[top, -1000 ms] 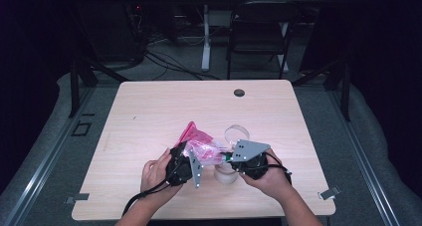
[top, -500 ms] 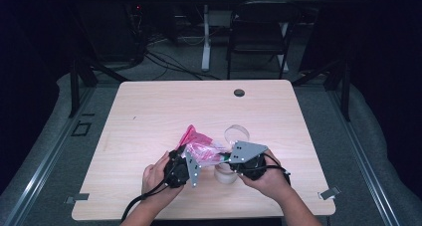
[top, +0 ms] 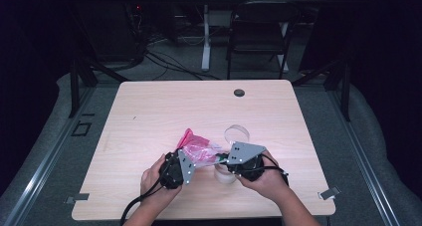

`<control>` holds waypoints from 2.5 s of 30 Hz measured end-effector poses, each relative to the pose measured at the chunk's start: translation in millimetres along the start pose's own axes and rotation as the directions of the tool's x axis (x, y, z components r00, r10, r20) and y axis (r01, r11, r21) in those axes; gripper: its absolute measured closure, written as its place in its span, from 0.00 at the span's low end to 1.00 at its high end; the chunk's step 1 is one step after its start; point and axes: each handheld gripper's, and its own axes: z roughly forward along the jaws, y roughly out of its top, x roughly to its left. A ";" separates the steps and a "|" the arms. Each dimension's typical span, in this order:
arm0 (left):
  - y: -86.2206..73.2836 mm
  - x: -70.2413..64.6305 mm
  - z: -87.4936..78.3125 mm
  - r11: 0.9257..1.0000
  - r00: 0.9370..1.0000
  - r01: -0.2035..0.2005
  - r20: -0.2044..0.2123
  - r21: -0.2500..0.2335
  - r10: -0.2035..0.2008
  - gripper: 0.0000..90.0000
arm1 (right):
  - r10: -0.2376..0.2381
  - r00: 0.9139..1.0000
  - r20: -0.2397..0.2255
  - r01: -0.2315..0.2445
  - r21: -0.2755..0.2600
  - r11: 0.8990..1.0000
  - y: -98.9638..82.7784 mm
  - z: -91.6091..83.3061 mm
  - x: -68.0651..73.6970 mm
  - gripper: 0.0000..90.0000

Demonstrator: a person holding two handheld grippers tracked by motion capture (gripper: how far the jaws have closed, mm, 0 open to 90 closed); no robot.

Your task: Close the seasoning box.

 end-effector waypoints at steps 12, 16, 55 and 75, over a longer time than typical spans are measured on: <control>-7.4 3.1 4.1 0.995 0.993 0.097 0.063 -0.002 -0.096 0.75 | 0.033 0.999 0.006 -0.033 -0.045 0.998 0.1 -2.7 -1.3 0.73; -9.8 4.3 5.1 0.992 0.989 0.128 0.080 0.005 -0.128 0.75 | 0.059 0.998 0.010 -0.058 -0.070 0.996 -0.5 -6.1 -3.6 0.65; -28.0 34.3 -0.6 0.947 0.939 0.321 0.130 0.014 -0.320 0.75 | 0.173 0.984 0.046 -0.162 -0.178 0.971 -4.1 -32.2 -19.9 0.56; -51.3 74.9 -13.2 0.906 0.904 0.423 0.061 0.007 -0.423 0.75 | 0.214 0.973 0.084 -0.196 -0.184 0.963 -9.8 -38.5 -29.4 0.56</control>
